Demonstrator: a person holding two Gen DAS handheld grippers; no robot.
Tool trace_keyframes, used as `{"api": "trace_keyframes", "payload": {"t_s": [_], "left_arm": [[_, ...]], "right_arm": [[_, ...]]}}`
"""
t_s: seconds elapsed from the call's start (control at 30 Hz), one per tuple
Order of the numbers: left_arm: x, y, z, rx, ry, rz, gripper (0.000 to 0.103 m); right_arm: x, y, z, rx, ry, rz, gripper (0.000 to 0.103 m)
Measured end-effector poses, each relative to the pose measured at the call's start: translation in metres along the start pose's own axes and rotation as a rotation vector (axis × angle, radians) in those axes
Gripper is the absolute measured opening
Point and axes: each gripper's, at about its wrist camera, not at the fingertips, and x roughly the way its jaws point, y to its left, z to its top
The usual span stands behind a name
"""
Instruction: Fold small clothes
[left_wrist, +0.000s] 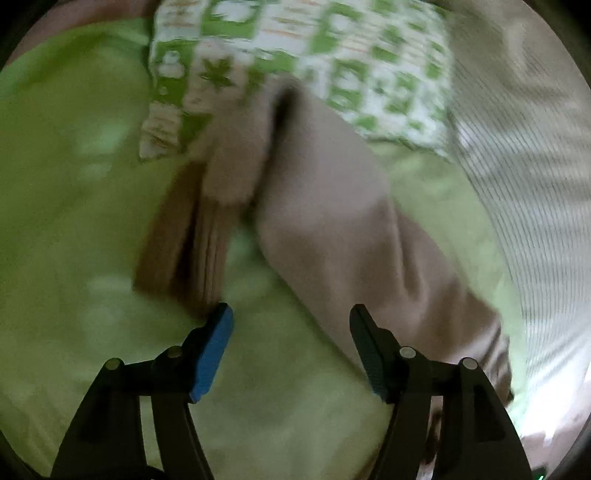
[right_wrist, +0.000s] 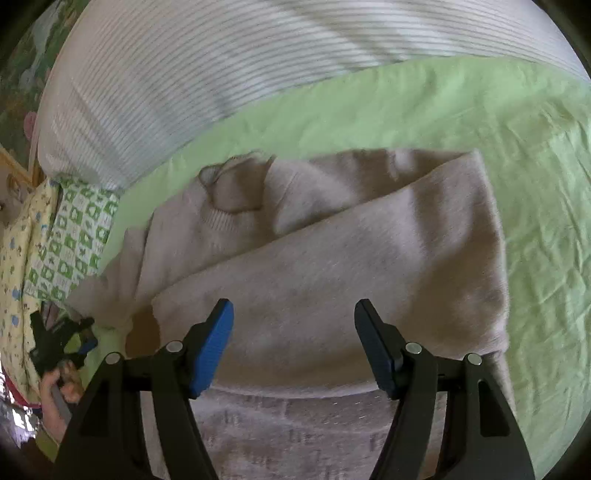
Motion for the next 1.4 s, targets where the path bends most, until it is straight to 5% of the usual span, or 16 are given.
{"api": "trace_keyframes", "payload": {"t_s": [0.23, 0.3, 0.37, 0.5, 0.77, 0.97, 1.03, 1.1, 1.23, 1.4], "left_arm": [[0.016, -0.017, 0.03, 0.023, -0.055, 0.042, 0.063], [0.019, -0.024, 0.036, 0.053, -0.071, 0.031, 0.034], [0.02, -0.03, 0.04, 0.082, -0.069, 0.023, 0.015], [0.001, -0.052, 0.031, 0.177, -0.13, 0.017, 0.006], [-0.064, -0.133, -0.021, 0.44, -0.209, -0.123, 0.006], [-0.097, -0.223, -0.127, 0.779, -0.202, -0.253, 0.006], [-0.088, -0.247, -0.179, 0.921, -0.174, -0.233, 0.008], [-0.065, -0.26, -0.222, 1.05, -0.128, -0.193, 0.021], [-0.035, -0.264, -0.28, 1.198, -0.026, -0.147, 0.025], [-0.054, -0.235, -0.282, 1.196, -0.031, -0.159, 0.054]], "right_arm": [[0.015, 0.017, -0.005, -0.004, 0.03, 0.014, 0.069], [0.015, 0.02, -0.006, -0.011, 0.032, 0.011, 0.069], [0.012, 0.019, -0.007, -0.017, 0.026, 0.014, 0.069], [0.008, 0.017, -0.008, -0.023, 0.013, 0.01, 0.069], [-0.005, 0.002, -0.012, 0.003, -0.004, 0.02, 0.069], [-0.023, -0.01, -0.016, 0.034, -0.034, 0.029, 0.069], [-0.029, -0.015, -0.017, 0.051, -0.043, 0.025, 0.069], [-0.034, -0.022, -0.018, 0.078, -0.045, 0.025, 0.069], [-0.04, -0.033, -0.019, 0.124, -0.033, 0.006, 0.069], [-0.044, -0.028, -0.013, 0.096, -0.046, 0.01, 0.069]]}}
